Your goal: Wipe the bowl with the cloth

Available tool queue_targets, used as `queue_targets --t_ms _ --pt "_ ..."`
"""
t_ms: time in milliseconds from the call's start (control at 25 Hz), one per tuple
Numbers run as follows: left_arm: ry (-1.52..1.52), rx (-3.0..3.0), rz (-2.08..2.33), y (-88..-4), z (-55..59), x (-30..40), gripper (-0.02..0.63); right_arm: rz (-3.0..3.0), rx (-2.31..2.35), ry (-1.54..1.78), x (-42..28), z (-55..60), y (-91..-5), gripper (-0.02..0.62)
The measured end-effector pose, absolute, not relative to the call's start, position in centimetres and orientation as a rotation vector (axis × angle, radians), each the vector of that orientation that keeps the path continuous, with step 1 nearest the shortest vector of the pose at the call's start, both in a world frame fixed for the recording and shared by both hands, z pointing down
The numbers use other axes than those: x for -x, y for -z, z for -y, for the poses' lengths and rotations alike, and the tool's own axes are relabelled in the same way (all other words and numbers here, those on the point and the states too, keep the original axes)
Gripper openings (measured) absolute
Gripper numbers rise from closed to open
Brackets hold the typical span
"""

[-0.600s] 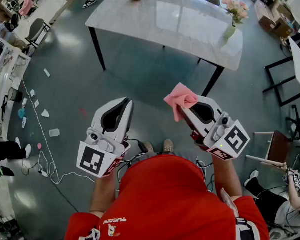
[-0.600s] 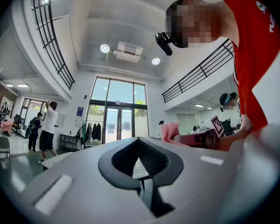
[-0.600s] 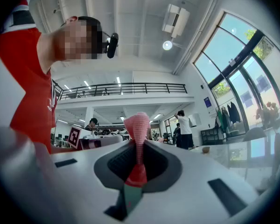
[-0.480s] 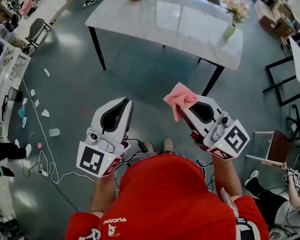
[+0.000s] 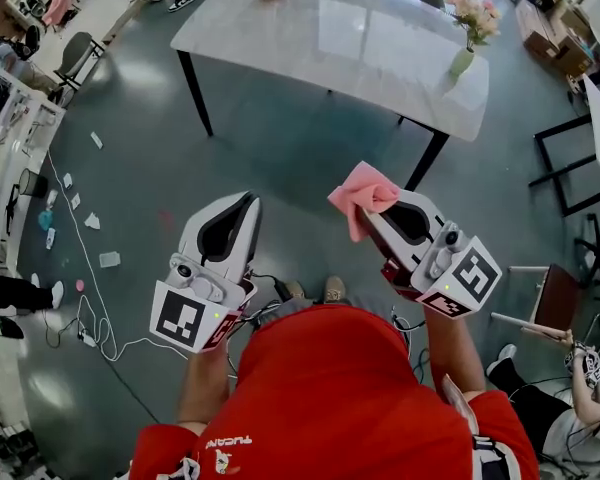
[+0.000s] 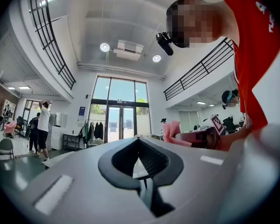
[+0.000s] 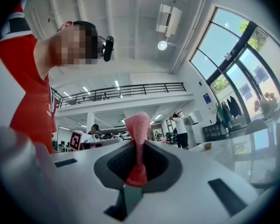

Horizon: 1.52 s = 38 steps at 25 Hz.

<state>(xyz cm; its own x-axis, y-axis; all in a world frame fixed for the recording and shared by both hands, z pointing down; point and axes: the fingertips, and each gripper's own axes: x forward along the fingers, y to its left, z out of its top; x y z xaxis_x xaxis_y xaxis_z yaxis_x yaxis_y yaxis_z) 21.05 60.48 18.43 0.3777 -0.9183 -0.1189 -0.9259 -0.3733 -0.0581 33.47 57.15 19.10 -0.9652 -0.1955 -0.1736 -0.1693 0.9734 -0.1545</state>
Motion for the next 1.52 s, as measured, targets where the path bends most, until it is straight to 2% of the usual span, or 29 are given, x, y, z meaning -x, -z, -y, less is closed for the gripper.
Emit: queue_targets --t_ms 760,1240,1520 --pt "-0.011 2.391 -1.78 -17.3 -56.1 -25.4 0.006 -2.91 0.168 0.227 -40.2 -52.3 -18.8 0.021" --pt "-0.028 2.369 -1.792 -17.9 -51.7 -22.4 0.005 -2.911 0.185 0.2 -37.7 -47.9 -19.0 0.021" --pt "0.029 2.334 -1.763 -18.1 -46.8 -18.5 0.005 -2.912 0.206 0.205 -34.0 -43.1 -19.1 0.021"
